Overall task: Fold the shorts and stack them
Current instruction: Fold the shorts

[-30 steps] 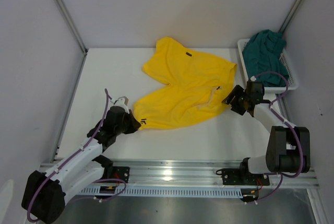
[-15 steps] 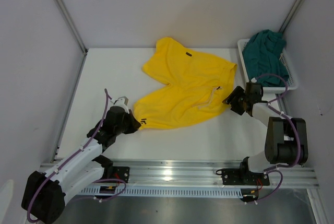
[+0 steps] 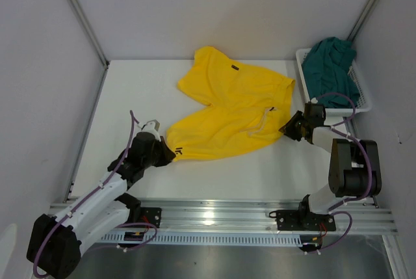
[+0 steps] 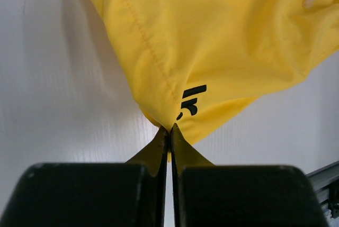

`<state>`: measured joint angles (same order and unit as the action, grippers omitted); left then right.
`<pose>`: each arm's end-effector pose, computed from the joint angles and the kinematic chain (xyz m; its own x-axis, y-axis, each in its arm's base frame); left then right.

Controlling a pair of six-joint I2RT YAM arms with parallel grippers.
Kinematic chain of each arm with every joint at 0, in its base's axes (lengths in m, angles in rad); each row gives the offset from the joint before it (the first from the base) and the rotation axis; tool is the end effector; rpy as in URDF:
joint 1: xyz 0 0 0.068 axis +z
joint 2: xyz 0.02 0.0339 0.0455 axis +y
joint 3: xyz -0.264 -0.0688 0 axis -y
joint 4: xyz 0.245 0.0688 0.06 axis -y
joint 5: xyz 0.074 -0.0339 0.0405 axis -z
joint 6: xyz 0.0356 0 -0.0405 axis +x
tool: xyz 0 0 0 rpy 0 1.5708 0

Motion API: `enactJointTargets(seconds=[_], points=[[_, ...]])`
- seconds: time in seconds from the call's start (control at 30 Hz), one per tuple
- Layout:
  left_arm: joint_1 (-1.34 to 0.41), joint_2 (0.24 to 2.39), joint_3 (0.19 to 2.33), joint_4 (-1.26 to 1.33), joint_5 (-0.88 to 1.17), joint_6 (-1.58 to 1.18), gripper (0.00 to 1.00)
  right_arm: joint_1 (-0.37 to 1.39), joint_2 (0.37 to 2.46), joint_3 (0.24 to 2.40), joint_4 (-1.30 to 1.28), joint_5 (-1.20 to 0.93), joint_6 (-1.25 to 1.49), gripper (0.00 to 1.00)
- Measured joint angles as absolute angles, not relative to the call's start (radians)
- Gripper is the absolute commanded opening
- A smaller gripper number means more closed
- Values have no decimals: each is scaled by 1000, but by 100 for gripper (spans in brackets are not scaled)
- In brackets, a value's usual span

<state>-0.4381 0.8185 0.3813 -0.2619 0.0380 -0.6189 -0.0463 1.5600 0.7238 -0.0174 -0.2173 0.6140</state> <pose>0.1541 -0.0737 0.1864 -0.7359 -0.2955 -0.6093 0.0287 0.8854 -0.4640 0.2974 -0.0061 0.1539 -0.6709 0.5943 -0.4436 0.3550 0.7825 0.5115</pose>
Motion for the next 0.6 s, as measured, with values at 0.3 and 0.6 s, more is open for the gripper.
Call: enactJointTargets(seconds=[0.3,0.6], points=[[-438,785,415,-303,38,-619,0,-49,1380,682,-113,-161,603,13],[-432,739,581,-415,33,-601,0,-59,1198,674,-253,-132,594,0]])
